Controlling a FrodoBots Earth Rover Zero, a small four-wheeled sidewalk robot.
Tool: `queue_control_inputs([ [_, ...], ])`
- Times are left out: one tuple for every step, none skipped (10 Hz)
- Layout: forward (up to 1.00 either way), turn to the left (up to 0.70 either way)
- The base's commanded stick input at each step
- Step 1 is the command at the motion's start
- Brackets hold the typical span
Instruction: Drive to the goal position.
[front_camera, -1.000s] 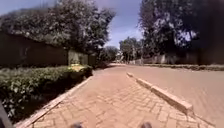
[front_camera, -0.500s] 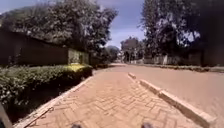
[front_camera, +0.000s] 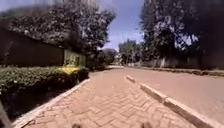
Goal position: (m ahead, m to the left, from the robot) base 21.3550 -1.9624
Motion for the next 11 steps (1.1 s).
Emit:
queue_control_inputs([
  [0.70, 0.00],
  [0.70, 0.00],
  [0.70, 0.00],
  [0.70, 0.00],
  [0.70, 0.00],
  [0.70, 0.00],
  [0.70, 0.00],
  [0.70, 0.00],
  [0.70, 0.00],
  [0.70, 0.00],
  [0.70, 0.00],
])
